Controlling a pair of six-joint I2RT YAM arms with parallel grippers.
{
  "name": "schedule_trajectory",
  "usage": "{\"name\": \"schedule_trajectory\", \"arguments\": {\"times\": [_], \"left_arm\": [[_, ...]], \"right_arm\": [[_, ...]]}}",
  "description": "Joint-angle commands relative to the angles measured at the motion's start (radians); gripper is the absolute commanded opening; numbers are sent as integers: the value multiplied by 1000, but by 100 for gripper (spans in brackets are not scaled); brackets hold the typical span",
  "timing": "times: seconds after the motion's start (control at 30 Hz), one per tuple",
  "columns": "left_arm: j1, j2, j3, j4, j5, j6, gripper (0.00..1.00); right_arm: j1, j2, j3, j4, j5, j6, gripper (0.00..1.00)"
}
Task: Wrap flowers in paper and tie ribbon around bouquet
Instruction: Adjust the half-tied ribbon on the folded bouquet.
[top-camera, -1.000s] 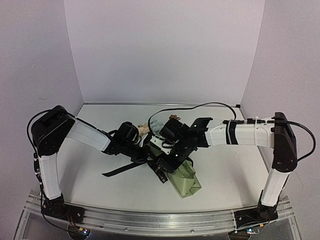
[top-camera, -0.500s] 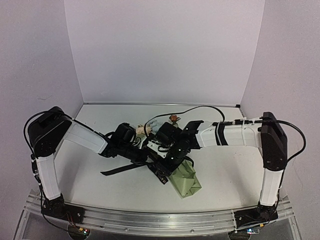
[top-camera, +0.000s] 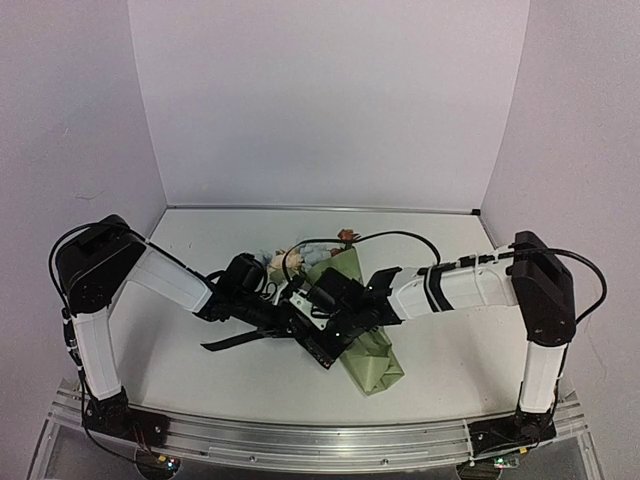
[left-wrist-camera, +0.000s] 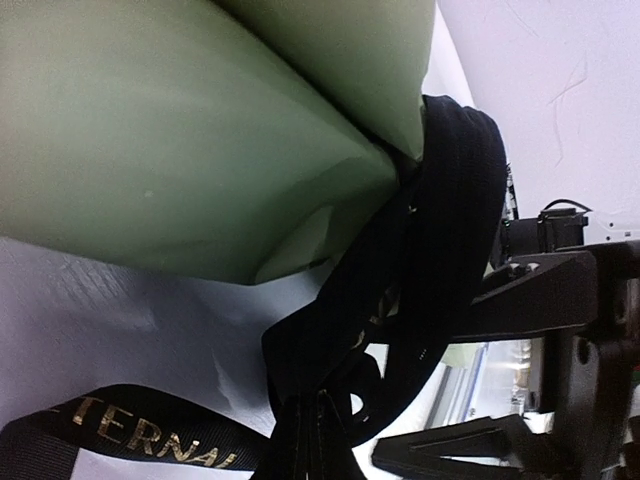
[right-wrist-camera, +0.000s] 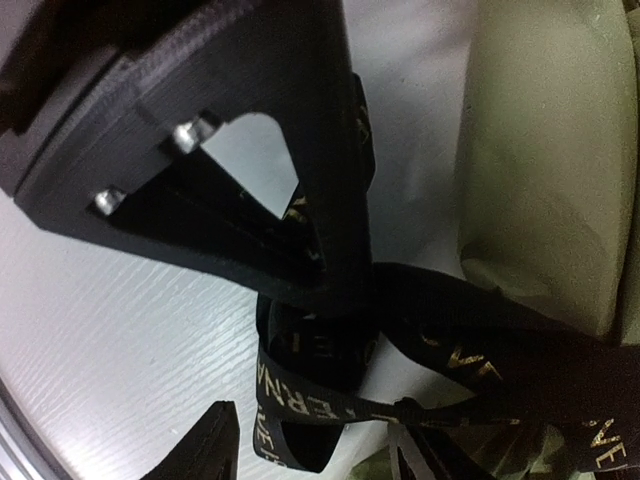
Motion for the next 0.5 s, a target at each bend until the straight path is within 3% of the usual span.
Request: {"name": "schedule_trajectory", "arguments": {"times": [0.0,0.13,0.47], "left_arm": [[3,-28,12,221,94,-75,0],[14,-23,6,234,100,-103,0],[33,1,8,249,119,-145,0]], "right_arm": [[12,-21,-90,107,96,26,52],[12,-58,-166,192,119,33,50],[34,-114,-217,225,95,38,51]]}}
